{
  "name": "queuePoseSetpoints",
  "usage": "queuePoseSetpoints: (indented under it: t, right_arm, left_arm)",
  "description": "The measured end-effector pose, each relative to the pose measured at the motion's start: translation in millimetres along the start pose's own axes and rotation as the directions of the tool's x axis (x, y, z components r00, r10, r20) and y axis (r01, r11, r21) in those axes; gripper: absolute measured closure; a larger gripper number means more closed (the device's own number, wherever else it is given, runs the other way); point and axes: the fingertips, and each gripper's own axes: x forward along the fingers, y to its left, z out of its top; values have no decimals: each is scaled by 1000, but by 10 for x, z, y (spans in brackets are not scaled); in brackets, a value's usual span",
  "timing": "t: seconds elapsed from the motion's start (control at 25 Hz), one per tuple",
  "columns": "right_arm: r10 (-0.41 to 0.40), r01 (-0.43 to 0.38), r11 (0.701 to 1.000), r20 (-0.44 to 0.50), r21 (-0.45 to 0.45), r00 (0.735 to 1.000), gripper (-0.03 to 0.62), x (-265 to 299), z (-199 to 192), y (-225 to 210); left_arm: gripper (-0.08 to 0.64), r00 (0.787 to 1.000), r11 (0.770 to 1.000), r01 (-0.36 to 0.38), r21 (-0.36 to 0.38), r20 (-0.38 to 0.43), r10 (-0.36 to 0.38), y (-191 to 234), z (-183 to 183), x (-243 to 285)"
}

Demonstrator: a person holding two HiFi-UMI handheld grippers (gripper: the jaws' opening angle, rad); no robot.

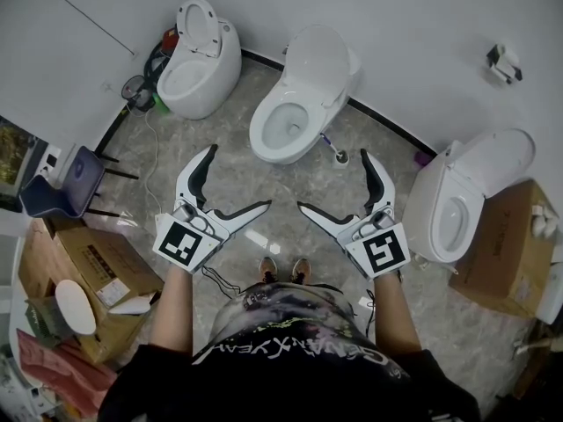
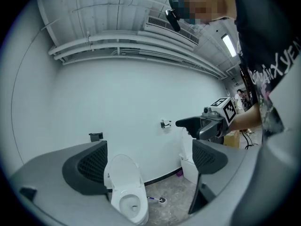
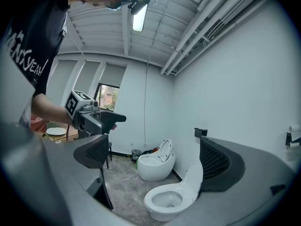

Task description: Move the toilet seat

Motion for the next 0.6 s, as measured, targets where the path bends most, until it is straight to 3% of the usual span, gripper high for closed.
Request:
queuePoseSetpoints:
  t: [0.6]
  right_arm:
    - [28,-27,999,45,-22,999,8,-441,-178,-127]
  left_arm:
    - [20,996,996,-87,-34,18,88,-370,0,5]
